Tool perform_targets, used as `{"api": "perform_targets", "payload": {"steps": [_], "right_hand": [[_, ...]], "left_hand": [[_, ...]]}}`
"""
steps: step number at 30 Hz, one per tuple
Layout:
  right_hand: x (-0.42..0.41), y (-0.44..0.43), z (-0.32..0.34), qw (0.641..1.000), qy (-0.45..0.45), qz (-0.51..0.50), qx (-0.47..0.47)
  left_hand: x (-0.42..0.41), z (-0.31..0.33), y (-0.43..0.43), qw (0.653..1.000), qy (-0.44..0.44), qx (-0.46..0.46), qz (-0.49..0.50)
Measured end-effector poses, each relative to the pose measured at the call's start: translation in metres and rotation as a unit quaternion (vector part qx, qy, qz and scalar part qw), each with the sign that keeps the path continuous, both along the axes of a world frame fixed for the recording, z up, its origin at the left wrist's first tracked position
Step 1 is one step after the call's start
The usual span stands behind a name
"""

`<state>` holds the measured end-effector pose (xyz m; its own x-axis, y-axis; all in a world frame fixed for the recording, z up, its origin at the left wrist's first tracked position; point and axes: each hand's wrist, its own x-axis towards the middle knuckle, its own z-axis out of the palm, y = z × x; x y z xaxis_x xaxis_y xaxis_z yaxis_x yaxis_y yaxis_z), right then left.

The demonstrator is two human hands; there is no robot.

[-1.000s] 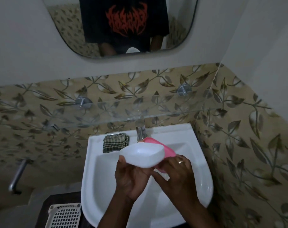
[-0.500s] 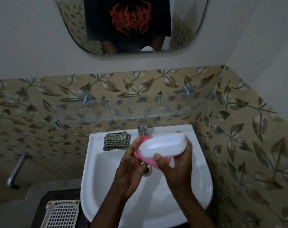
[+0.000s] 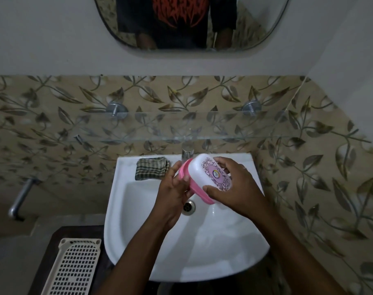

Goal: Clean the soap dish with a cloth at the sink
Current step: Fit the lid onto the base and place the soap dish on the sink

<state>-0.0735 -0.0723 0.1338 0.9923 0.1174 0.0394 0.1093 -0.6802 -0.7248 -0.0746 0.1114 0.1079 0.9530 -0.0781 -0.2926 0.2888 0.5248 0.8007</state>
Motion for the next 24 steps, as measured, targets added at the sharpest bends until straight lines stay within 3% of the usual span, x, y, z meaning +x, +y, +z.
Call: {"api": "perform_targets", "payload": {"steps": [7,11,24], "right_hand": [[0.006,0.010,-0.007,0.998,-0.004,0.006,0.067],[0.009,0.010,-0.011,0.994,0.019,-0.016,0.110],[0.012,0.013,-0.007,0.995,-0.003,-0.032,0.094]], "left_hand": [[-0.003,0.002,-0.006,0.998,0.045,0.025,0.047],[0.000,0.004,-0.005,0.997,0.066,-0.008,0.043],[0.005,0.012,-0.006,0.996,0.073,-0.038,0.044]]}}
